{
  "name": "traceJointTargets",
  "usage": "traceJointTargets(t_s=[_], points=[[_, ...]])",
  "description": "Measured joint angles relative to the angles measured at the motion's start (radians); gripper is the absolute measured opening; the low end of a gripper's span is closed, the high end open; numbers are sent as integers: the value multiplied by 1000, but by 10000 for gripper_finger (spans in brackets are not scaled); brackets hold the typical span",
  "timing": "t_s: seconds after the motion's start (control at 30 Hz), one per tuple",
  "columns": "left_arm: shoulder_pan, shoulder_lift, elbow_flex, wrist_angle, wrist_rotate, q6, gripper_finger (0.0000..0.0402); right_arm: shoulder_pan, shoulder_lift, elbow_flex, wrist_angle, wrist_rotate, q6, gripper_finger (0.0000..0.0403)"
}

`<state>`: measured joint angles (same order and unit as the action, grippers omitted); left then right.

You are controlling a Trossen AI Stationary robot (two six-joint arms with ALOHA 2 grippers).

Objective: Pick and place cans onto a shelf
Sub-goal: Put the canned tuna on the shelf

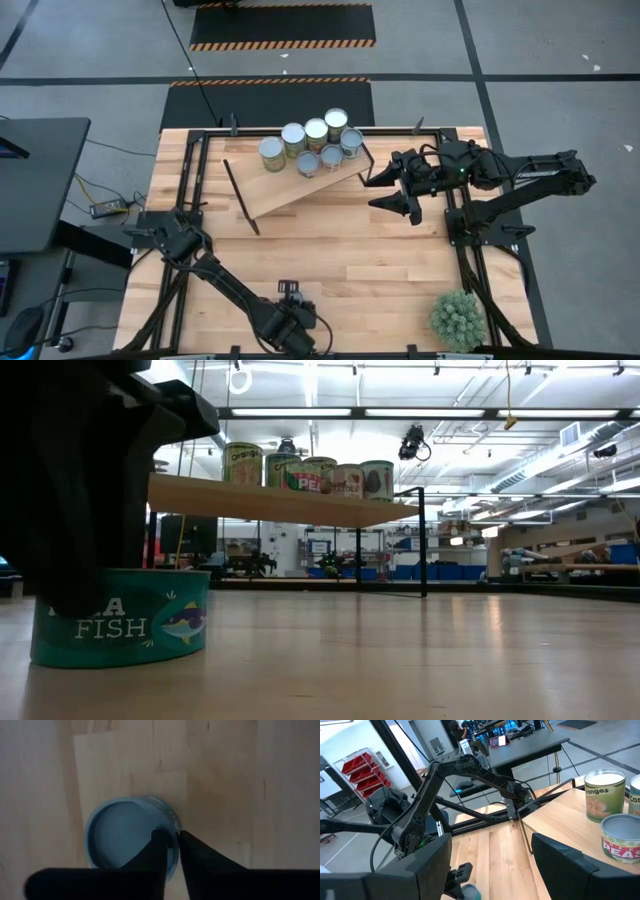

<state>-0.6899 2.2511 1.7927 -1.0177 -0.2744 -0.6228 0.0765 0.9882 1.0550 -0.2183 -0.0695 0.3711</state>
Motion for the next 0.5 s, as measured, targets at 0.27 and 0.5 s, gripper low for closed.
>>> traceJointTargets(t_s=[0.27,0.5], points=[[21,-2,-2,2,1,-1,10,0,0,0,1,-3,-5,281],[33,-27,-8,-36,0,27,5,0,0,0,6,-3,-7,281]])
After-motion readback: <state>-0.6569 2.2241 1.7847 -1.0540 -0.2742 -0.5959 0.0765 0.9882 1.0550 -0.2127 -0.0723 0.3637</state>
